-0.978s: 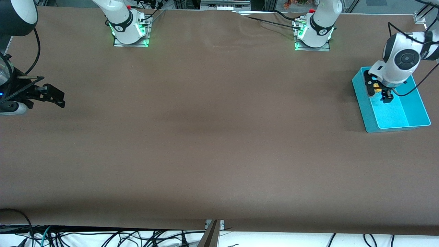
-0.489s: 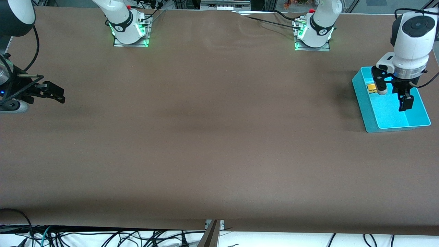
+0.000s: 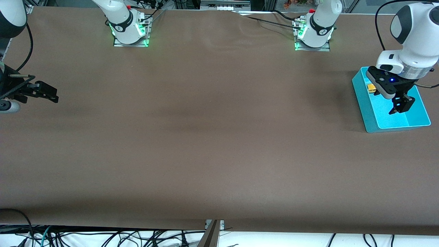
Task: Wind and store yellow beetle car
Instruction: 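Lower the car into the cyan bin and open the left gripper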
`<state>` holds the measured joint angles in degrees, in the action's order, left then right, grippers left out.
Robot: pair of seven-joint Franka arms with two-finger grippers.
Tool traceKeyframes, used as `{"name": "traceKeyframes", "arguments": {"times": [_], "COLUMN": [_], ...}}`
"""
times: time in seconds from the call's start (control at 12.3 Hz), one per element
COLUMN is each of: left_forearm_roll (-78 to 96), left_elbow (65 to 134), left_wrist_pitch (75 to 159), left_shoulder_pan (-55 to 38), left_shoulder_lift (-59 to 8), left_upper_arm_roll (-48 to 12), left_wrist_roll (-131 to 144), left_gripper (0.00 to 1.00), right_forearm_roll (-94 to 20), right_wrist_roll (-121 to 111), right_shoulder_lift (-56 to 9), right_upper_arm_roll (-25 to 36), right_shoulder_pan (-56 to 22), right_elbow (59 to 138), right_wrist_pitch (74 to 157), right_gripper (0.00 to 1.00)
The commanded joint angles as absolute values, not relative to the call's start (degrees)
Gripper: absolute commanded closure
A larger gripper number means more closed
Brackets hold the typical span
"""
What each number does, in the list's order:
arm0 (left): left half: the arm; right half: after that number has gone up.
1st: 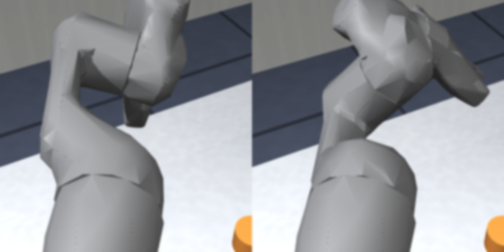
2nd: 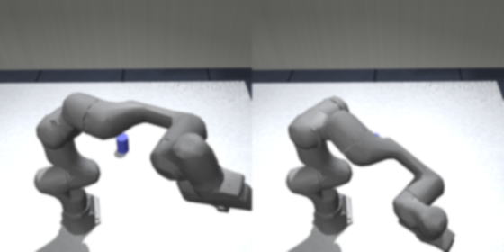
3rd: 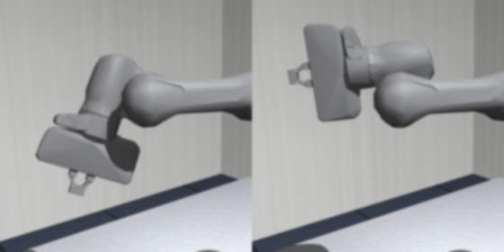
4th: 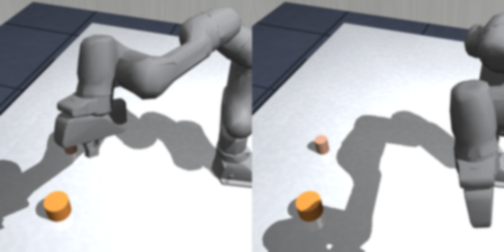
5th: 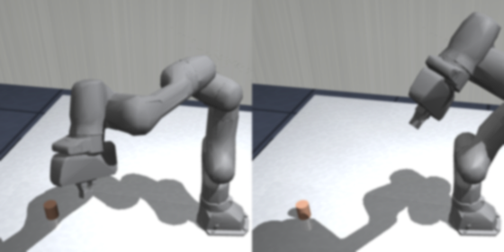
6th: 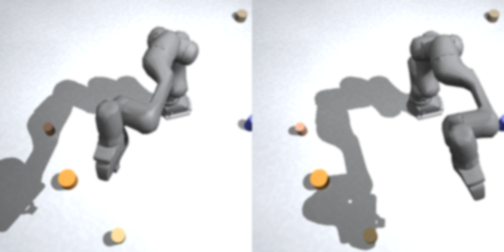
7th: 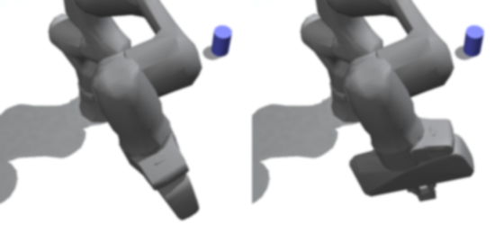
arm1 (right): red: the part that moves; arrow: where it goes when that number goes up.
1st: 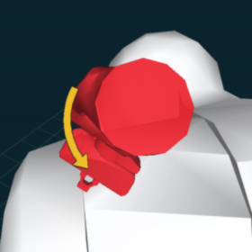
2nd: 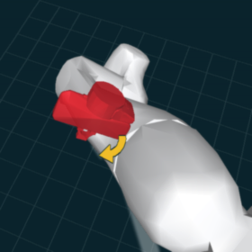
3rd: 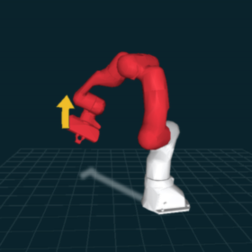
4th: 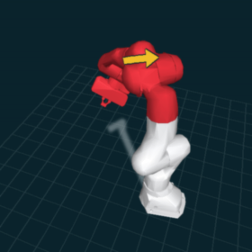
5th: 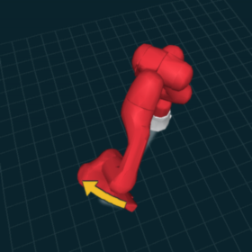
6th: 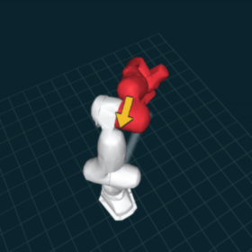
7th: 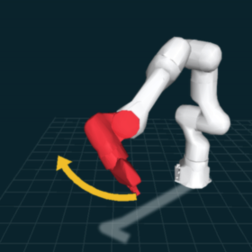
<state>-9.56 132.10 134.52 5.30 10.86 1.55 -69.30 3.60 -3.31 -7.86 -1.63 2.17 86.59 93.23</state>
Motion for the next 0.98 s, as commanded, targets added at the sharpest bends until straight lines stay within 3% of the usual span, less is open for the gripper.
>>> {"name": "traceKeyframes", "arguments": {"times": [0.0, 0.24, 0.9], "left_forearm_roll": [-4.2, -3.7, 1.0], "left_elbow": [125.8, 113.9, 100.5], "left_wrist_pitch": [126.4, 108.5, 92.7], "left_shoulder_pan": [2.9, 1.2, 0.1], "left_shoulder_lift": [8.9, 5.4, 3.5], "left_upper_arm_roll": [-0.4, -2.0, -5.3], "left_wrist_roll": [-55.6, -37.7, -5.8], "left_gripper": [0.00, 0.00, 0.00], "right_forearm_roll": [4.0, 4.6, 4.6], "right_wrist_roll": [-4.2, -4.1, -4.1], "right_shoulder_lift": [-7.9, -7.8, -7.9], "right_upper_arm_roll": [-1.8, -1.8, -1.9], "right_shoulder_pan": [2.3, 2.3, 2.1], "right_elbow": [85.1, 85.1, 85.0], "right_wrist_pitch": [92.5, 92.2, 92.2], "right_gripper": [0.00, 0.00, 0.00]}}
